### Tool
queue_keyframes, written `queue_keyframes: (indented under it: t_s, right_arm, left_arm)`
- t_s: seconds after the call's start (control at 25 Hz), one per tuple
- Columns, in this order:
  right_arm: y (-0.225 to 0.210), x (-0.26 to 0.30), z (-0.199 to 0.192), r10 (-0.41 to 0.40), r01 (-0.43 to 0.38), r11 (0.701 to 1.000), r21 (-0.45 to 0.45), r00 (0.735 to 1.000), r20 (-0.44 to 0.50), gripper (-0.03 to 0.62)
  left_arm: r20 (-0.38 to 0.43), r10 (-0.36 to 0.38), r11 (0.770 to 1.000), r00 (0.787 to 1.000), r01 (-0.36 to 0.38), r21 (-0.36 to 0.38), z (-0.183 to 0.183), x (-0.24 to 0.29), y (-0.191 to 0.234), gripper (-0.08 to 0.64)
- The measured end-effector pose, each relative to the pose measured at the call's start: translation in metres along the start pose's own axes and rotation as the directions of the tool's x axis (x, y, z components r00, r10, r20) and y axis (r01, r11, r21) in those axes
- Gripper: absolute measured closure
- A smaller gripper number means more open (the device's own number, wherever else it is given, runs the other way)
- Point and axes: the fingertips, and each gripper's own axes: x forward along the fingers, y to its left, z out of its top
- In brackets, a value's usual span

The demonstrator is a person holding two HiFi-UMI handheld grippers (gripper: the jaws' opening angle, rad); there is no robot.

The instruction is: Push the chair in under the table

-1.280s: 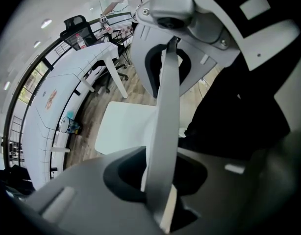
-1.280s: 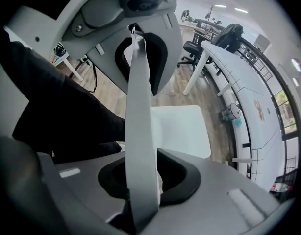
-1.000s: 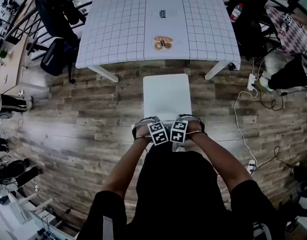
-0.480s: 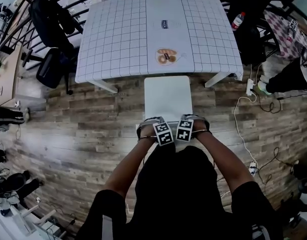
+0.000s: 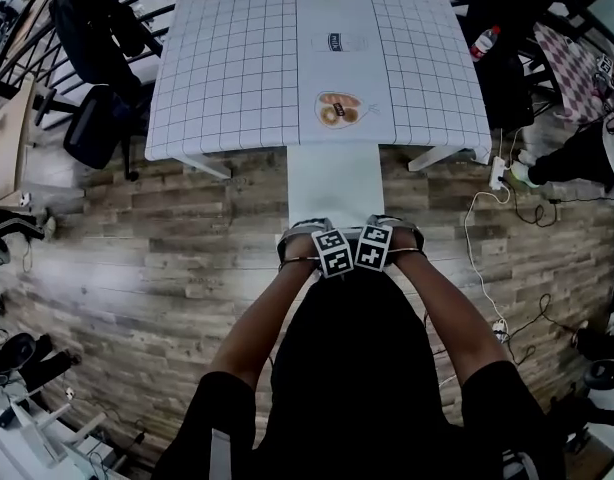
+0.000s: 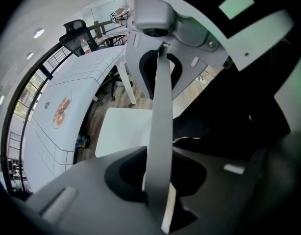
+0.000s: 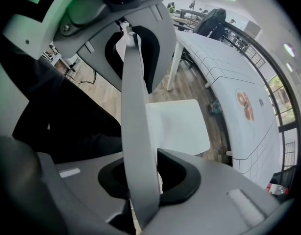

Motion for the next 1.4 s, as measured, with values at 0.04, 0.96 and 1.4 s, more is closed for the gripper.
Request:
queue_keyframes:
  t_s: [0.04,0.96,1.4]
  right_arm:
    - [0.000,0.000,-0.001,0.003,-0.003,1.000,0.000,1.000,-0.001,0.502]
    - [-0.134,-0.001,0.018,0.027,-0.026,0.999,-0.048,0.999,0.024,0.508]
    - [-0.195,-0.002,0.021,0.008,-0.005,0.996,-0.093,0.999,0.039,0.509]
  left_arm:
    - [0.001,-0.001,1.000,1.000,0.001,-0.003,0.001,0.000,0.000,0.469]
    - [0.003,-0.062,0.998,0.998,0.062,-0.028,0.012,0.003,0.134,0.468]
    - [0.001,-0.058,0.998,0.998,0.058,-0.038,0.022,0.004,0.194,0.465]
